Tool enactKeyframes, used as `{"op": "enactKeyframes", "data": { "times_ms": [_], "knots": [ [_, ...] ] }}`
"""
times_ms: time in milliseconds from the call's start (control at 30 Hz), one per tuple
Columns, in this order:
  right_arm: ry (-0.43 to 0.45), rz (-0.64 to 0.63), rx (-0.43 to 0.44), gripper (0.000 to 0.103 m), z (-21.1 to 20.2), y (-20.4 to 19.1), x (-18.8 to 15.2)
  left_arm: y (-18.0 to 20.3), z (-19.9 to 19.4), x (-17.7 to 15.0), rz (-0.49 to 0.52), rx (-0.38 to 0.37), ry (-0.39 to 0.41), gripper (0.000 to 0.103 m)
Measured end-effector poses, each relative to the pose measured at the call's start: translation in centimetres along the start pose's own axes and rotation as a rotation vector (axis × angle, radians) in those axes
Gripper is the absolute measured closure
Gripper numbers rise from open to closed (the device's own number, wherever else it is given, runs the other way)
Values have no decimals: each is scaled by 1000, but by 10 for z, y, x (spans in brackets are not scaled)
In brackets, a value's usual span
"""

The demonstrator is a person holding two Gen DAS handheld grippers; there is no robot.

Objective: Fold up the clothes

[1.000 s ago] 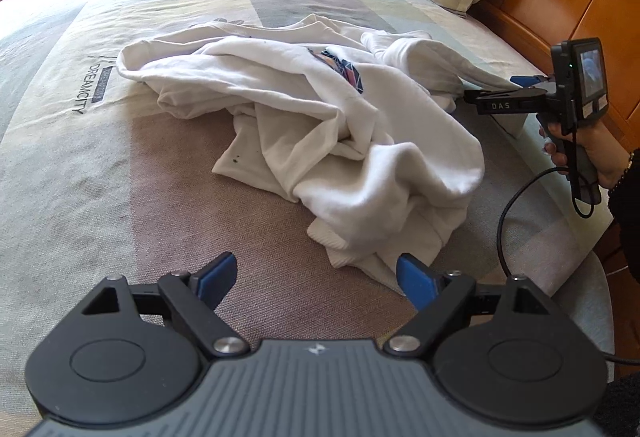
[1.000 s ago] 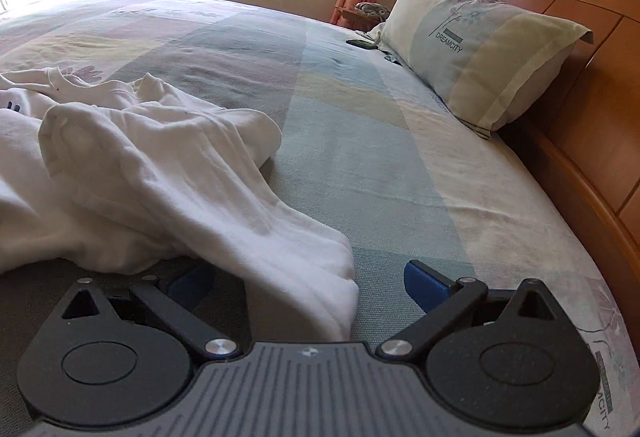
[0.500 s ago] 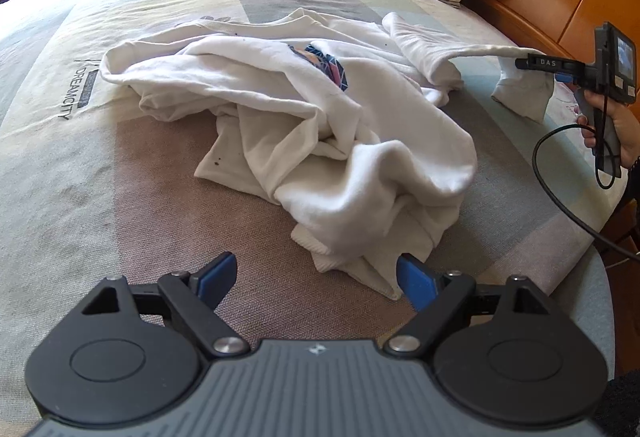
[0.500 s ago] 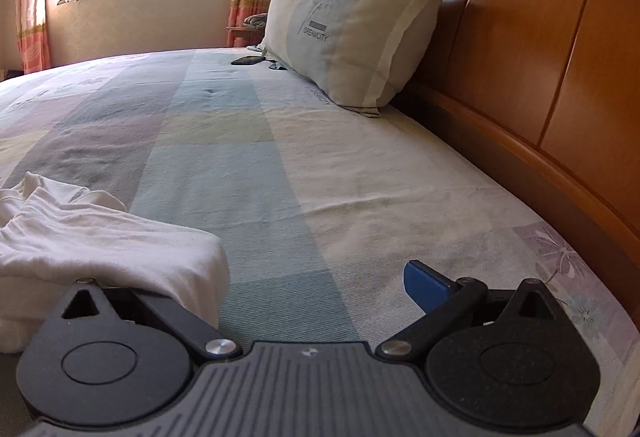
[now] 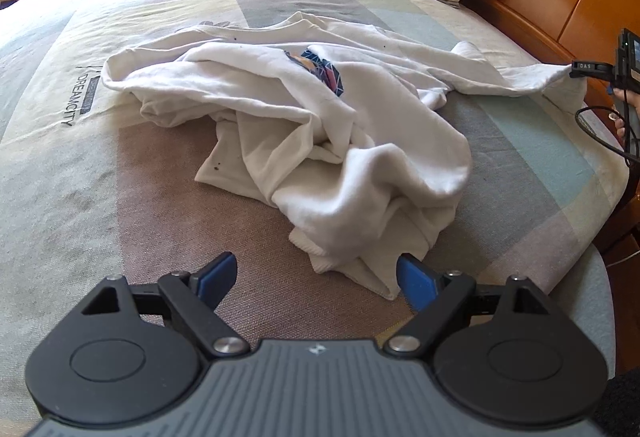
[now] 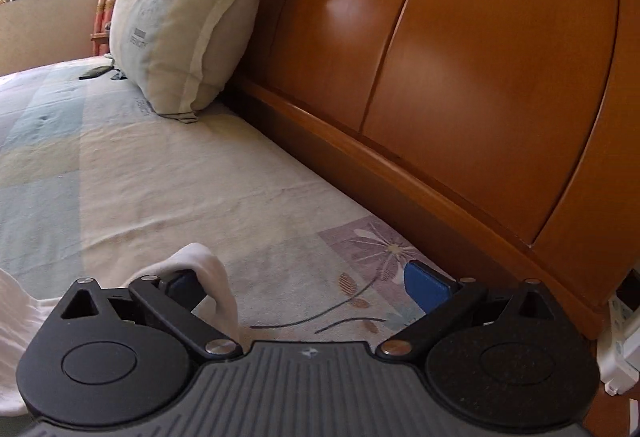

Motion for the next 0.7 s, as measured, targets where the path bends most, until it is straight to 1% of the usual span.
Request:
{"op": "enactKeyframes", "data": {
  "times_ms": [33, 100, 167, 233, 367, 467, 567, 633, 700],
  "knots": [
    [-37, 1, -1, 0, 3, 4, -4, 0, 0, 0, -1, -1, 1, 16],
    [-129, 6, 44, 0, 5, 9, -14, 0, -1, -1, -3, -2, 4, 16],
    [-201, -3, 130, 0, -5, 5, -28, -1, -2, -1, -4, -4, 6, 16],
    [-246, -23, 224, 0, -21, -4, -41, -1, -3, -2, -6, -6, 8, 16],
    [-292, -64, 440, 0, -62, -41, -65, 0, -5, -3, -7, -9, 13, 16],
    [-325, -102, 603, 0, -92, -81, -80, -2, -6, -3, -25, -14, 12, 16],
    [-361, -133, 771, 0, -123, -125, -99, -9, -8, -5, -57, -3, 4, 16],
    [-384, -159, 846, 0, -137, -152, -112, -15, -11, -6, -73, 6, 9, 16],
    [-414, -192, 880, 0, -149, -174, -129, -21, -13, -7, -92, 13, 14, 16]
  ]
}}
Point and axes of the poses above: each gripper's, at about its wrist camera, not at the fingertips, and z roughly the way its jaws point, y to its right, x to its top, the point moved 2 cm from there along z, roughly the way its jaws point, and after that the axes turned 5 degrees about z, right-handed, at the moved point
